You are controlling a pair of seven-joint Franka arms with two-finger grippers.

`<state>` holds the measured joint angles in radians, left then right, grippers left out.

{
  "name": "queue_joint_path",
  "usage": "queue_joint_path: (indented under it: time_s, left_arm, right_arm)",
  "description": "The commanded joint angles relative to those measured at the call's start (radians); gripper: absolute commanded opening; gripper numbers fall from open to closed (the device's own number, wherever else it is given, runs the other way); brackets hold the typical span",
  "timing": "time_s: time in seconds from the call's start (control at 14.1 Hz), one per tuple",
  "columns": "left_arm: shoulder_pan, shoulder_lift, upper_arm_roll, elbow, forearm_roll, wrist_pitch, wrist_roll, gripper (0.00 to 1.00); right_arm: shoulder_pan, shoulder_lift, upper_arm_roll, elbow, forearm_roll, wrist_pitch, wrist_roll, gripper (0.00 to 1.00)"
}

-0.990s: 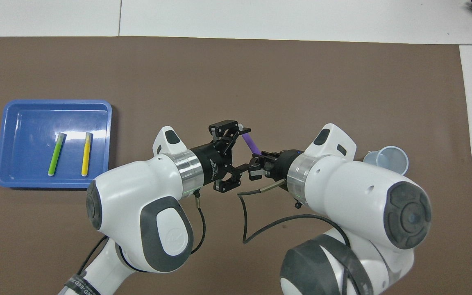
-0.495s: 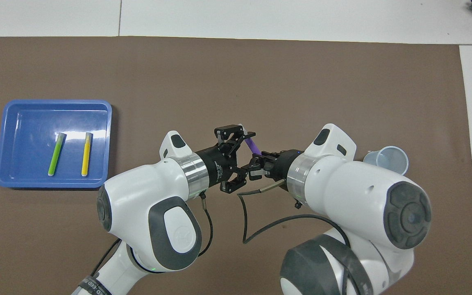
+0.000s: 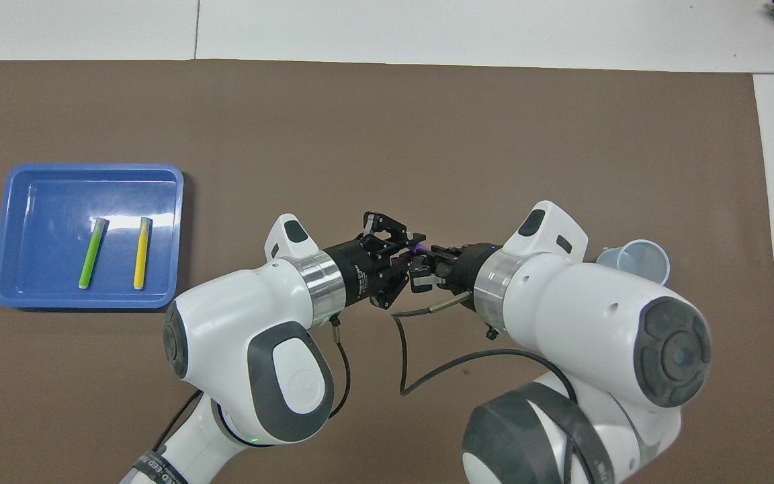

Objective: Right arm passes pens to left for tray arrangement
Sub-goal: 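Close the left gripper on the purple pen beside the right gripper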

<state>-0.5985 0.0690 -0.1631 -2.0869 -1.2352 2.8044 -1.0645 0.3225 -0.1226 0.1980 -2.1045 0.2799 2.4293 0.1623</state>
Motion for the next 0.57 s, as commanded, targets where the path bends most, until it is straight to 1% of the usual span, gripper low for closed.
queue_joint_path:
  time_s: [0.0,0.21,0.28,0.35,0.42,0.5]
  left_arm:
    - [-0.015,0.012,0.007,0.027,-0.017,0.017,0.034,0.00]
    - [-0.021,0.011,0.004,0.024,-0.020,0.012,0.066,0.00]
    - [-0.020,0.011,0.004,0.024,-0.018,0.007,0.067,0.00]
    - [-0.020,0.011,0.004,0.027,-0.018,0.007,0.067,0.00]
    - [-0.018,0.011,0.004,0.027,-0.020,0.007,0.067,0.00]
    - [-0.015,0.009,0.004,0.027,-0.020,0.004,0.067,0.00]
  right_arm:
    - [0.003,-0.011,0.003,-0.016,0.025,0.001,-0.015,0.00]
    - [0.004,-0.011,0.003,-0.012,0.025,-0.002,-0.001,0.00]
    - [0.003,-0.011,0.003,-0.012,0.025,-0.004,-0.001,0.14]
    - [0.003,-0.011,0.003,-0.012,0.025,-0.010,0.000,0.58]
    - [0.000,-0.011,0.003,-0.009,0.025,-0.016,-0.001,1.00]
    - [-0.003,-0.011,0.003,-0.008,0.025,-0.021,-0.007,1.00]
